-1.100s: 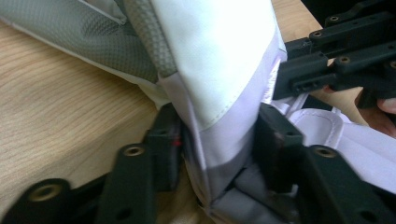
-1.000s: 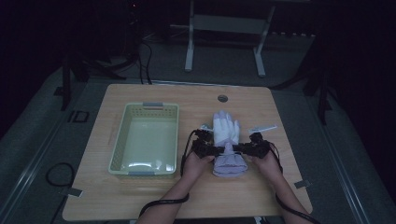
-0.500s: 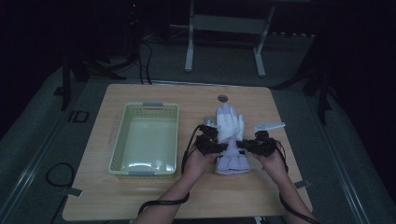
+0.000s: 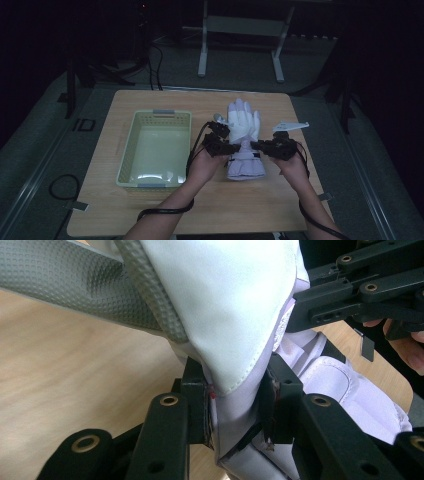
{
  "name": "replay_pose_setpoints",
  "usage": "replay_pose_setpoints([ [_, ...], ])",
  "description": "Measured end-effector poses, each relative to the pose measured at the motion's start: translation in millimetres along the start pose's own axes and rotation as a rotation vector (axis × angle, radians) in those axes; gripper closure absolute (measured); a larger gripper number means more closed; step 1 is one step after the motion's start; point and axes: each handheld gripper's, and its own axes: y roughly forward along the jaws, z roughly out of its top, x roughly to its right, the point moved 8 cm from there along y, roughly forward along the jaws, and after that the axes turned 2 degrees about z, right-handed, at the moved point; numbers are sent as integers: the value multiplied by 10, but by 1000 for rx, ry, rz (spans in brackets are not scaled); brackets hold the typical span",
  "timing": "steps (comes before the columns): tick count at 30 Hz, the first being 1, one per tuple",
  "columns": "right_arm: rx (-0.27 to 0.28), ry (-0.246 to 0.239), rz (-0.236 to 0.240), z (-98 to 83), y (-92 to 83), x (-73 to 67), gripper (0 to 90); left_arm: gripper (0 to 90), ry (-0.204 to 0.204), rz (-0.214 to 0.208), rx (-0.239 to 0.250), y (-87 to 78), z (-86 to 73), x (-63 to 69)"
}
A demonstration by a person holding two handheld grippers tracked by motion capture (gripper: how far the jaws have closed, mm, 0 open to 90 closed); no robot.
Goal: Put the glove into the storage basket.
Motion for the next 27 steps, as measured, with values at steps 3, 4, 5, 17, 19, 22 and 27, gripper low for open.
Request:
replay_pose_setpoints([
  [3,12,-10,2,106,0,-64,824,695,6,6,-5,-104,37,-33],
  [4,12,-12,2,130,2,-82,824,695,4,5,-2,-148,50,-51],
  [5,18,-17,1,172,10,-112,824,695,8,7,-4,-182,56,-68],
  [17,27,-37,20,478,222,-367,824,701,-10,41,0,-538,45,-341],
  [19,29,-41,31,557,315,-447,824,701,-18,51,3,-642,24,-439],
  [22,32,-44,37,645,412,-530,824,701,-32,57,2,-748,-2,-545],
  [27,25,-56,51,768,601,-675,824,701,-43,81,3,-902,-60,-714],
])
